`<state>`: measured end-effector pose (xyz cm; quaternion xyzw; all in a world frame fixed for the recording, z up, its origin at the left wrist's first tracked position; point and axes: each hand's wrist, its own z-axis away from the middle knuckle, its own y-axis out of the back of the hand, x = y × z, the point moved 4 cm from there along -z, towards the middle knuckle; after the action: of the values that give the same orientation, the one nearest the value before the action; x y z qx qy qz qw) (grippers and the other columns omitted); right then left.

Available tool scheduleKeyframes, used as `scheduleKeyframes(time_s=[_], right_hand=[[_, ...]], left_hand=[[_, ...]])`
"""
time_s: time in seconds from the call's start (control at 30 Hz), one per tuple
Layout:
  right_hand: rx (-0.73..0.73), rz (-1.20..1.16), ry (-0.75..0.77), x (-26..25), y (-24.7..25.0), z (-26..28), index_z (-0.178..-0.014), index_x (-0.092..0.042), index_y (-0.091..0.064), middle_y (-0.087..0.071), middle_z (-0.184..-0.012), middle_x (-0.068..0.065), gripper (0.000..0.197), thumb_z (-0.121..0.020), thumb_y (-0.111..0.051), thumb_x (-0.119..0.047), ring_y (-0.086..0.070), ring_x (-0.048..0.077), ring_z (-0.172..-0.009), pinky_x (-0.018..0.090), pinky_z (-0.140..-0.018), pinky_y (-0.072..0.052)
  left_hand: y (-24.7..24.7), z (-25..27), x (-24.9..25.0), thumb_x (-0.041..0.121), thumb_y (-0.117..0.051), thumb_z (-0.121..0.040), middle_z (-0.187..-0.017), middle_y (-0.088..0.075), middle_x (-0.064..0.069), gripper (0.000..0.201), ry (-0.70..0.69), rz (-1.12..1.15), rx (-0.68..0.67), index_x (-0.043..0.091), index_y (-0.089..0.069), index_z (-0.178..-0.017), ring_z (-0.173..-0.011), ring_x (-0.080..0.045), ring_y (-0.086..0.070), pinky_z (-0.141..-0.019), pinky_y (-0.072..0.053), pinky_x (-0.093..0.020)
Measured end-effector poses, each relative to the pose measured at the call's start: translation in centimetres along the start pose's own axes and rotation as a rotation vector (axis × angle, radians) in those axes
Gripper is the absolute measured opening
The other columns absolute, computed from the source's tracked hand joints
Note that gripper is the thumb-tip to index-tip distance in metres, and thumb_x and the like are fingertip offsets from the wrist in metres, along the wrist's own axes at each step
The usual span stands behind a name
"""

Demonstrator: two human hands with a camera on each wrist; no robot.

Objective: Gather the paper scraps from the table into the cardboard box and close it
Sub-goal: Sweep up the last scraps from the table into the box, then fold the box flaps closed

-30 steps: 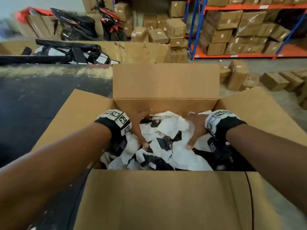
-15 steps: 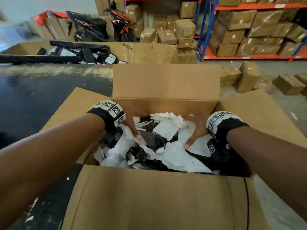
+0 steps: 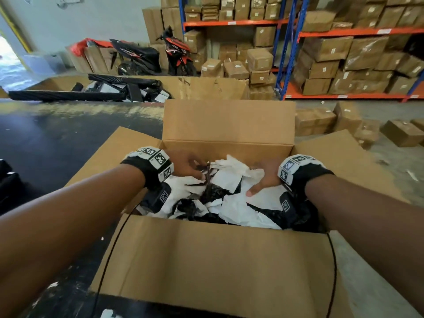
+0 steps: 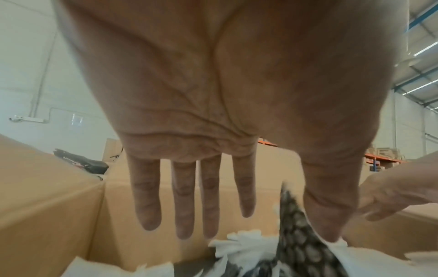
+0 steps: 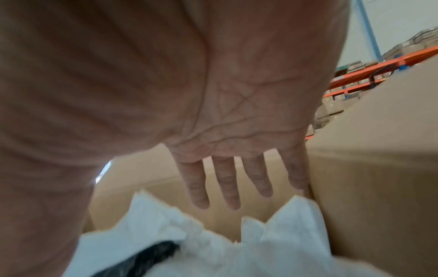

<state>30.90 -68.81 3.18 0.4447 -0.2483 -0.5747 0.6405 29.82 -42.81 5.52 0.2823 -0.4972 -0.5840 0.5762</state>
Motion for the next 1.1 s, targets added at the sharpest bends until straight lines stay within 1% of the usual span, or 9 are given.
scheduleKeyframes(time_s=[0.13,0.3,0.4,0.5,0.63,0.77,0.9,1.0,1.1], right_hand=[[0.12,0.039,-0.031,1.0,3.3,3.0,-0.152,-0.024,-0.037,-0.041,-0.156,-0.003,0.094,-0.076,-0.069,-0.069,-0.039,0.024,-0.143,0.043,-0.118,-0.03],[0.318,0.08,-0.126,3.9,5.2,8.9,-0.137,-0.02,-0.057,-0.051,-0.147,0.005,0.069,-0.084,-0.065,-0.063,-0.049,0.028,-0.131,0.039,-0.108,-0.038],[0.396,0.008,-0.282,7.7,3.7,11.7,-0.14,-0.023,-0.054,-0.043,-0.151,0.011,0.07,-0.081,-0.071,-0.059,-0.043,0.031,-0.136,0.041,-0.111,-0.038],[0.476,-0.023,-0.533,11.8,1.1,14.1,-0.151,-0.023,-0.036,-0.037,-0.153,0.018,0.09,-0.078,-0.066,-0.067,-0.043,0.038,-0.136,0.046,-0.11,-0.04],[0.62,-0.213,-0.705,15.0,-2.0,16.9,-0.14,-0.01,-0.042,-0.056,-0.134,0.021,0.088,-0.075,-0.062,-0.067,-0.056,0.041,-0.12,0.052,-0.101,-0.047],[0.713,-0.279,-0.647,12.1,-1.0,19.8,-0.128,-0.009,-0.056,-0.066,-0.117,0.019,0.065,-0.084,-0.063,-0.056,-0.062,0.039,-0.107,0.047,-0.092,-0.053],[0.852,-0.352,-0.33,6.3,0.7,22.7,-0.146,-0.018,-0.044,-0.058,-0.141,0.013,0.059,-0.095,-0.059,-0.044,-0.055,0.036,-0.126,0.044,-0.105,-0.043],[0.751,-0.415,0.009,3.0,-0.2,22.6,-0.148,-0.031,-0.042,-0.061,-0.136,0.004,0.047,-0.102,-0.05,-0.028,-0.054,0.023,-0.124,0.034,-0.099,-0.035],[0.503,-0.244,0.079,3.1,-3.0,20.8,-0.131,-0.054,-0.047,-0.055,-0.143,-0.005,0.052,-0.1,-0.047,-0.011,-0.048,0.021,-0.134,0.033,-0.105,-0.035]], left_hand=[[1.9,2.8,-1.7,0.067,-0.075,-0.077,-0.118,-0.069,0.011,0.061,0.003,0.042,0.089,0.042,-0.062,-0.131,-0.112,-0.014,-0.064,-0.101,-0.046,-0.034],[3.0,7.7,-6.8,0.071,-0.071,-0.072,-0.121,-0.068,0.004,0.064,0.07,0.023,0.247,0.035,-0.067,-0.124,-0.115,-0.018,-0.064,-0.099,-0.048,-0.035],[1.8,11.2,-12.2,0.058,-0.077,-0.079,-0.148,-0.044,-0.009,0.067,0.235,-0.055,0.328,0.036,-0.057,-0.139,-0.137,-0.031,-0.045,-0.113,-0.037,-0.043],[0.1,14.3,-17.5,0.064,-0.077,-0.075,-0.159,-0.024,-0.012,0.09,0.446,-0.039,0.37,0.039,-0.039,-0.152,-0.145,-0.041,-0.03,-0.119,-0.03,-0.052],[-1.1,17.3,-20.2,0.055,-0.081,-0.077,-0.151,-0.048,-0.018,0.097,0.531,0.136,0.433,0.018,-0.036,-0.154,-0.134,-0.041,-0.049,-0.111,-0.042,-0.045],[0.1,19.2,-18.6,0.04,-0.083,-0.081,-0.136,-0.064,-0.015,0.076,0.416,0.268,0.68,0.019,-0.05,-0.145,-0.124,-0.039,-0.058,-0.107,-0.044,-0.046],[1.6,21.1,-13.1,0.046,-0.072,-0.091,-0.113,-0.066,0.001,0.063,0.084,0.482,0.874,0.035,-0.042,-0.145,-0.102,-0.018,-0.067,-0.09,-0.052,-0.038],[0.2,21.4,-9.6,0.048,-0.056,-0.098,-0.118,-0.065,0.016,0.047,-0.187,0.566,0.726,0.044,-0.042,-0.142,-0.106,-0.003,-0.065,-0.091,-0.052,-0.033],[-3.5,20.5,-9.7,0.009,-0.045,-0.086,-0.133,-0.066,0.012,0.059,-0.296,0.366,0.475,0.049,-0.054,-0.13,-0.125,-0.006,-0.061,-0.109,-0.048,-0.043]])
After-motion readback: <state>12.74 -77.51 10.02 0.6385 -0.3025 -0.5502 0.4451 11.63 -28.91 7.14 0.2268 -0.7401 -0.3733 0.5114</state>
